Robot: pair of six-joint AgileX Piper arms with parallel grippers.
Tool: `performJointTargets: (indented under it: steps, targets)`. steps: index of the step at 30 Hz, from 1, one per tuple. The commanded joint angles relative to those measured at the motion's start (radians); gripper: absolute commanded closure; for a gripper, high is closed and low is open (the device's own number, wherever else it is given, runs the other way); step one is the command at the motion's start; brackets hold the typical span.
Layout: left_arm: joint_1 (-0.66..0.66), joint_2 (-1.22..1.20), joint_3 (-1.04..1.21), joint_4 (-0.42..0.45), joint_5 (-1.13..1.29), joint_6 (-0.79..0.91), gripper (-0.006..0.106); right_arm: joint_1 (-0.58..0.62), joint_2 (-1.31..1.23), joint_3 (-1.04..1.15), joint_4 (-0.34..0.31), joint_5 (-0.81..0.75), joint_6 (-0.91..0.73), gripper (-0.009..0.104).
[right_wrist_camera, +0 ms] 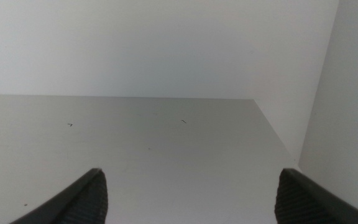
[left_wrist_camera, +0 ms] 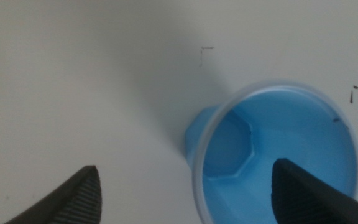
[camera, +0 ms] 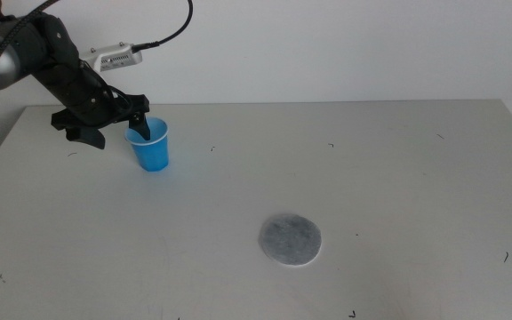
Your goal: Place an empty cup on a cup mat.
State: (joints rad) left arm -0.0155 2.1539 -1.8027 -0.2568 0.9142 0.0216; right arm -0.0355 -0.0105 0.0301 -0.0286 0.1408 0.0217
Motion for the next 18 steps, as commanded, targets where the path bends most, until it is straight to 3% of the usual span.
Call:
performJointTargets:
  steps: [1, 5, 7, 15, 16, 18]
  targets:
    - [-0.015, -0.038, -0.034, -0.008, -0.073, 0.003, -0.004, 0.000, -0.026, -0.008, -0.014, -0.075, -0.005, 0.001]
    - [-0.028, -0.007, -0.034, -0.001, -0.114, 0.003, -0.001, 0.000, -0.026, -0.008, -0.014, -0.075, -0.005, 0.001]
    - [-0.035, -0.001, -0.035, 0.004, -0.124, 0.003, 0.009, 0.000, -0.026, -0.008, -0.014, -0.075, -0.005, 0.001]
    - [-0.037, 0.003, -0.037, 0.009, -0.135, 0.003, 0.093, 0.000, -0.026, -0.008, -0.014, -0.075, -0.005, 0.001]
    - [-0.037, 0.003, -0.037, 0.009, -0.131, 0.004, 0.100, 0.000, -0.026, -0.008, -0.014, -0.075, -0.005, 0.001]
    - [-0.037, -0.001, -0.037, 0.009, -0.127, 0.004, 0.100, 0.000, -0.026, -0.008, -0.014, -0.075, -0.005, 0.001]
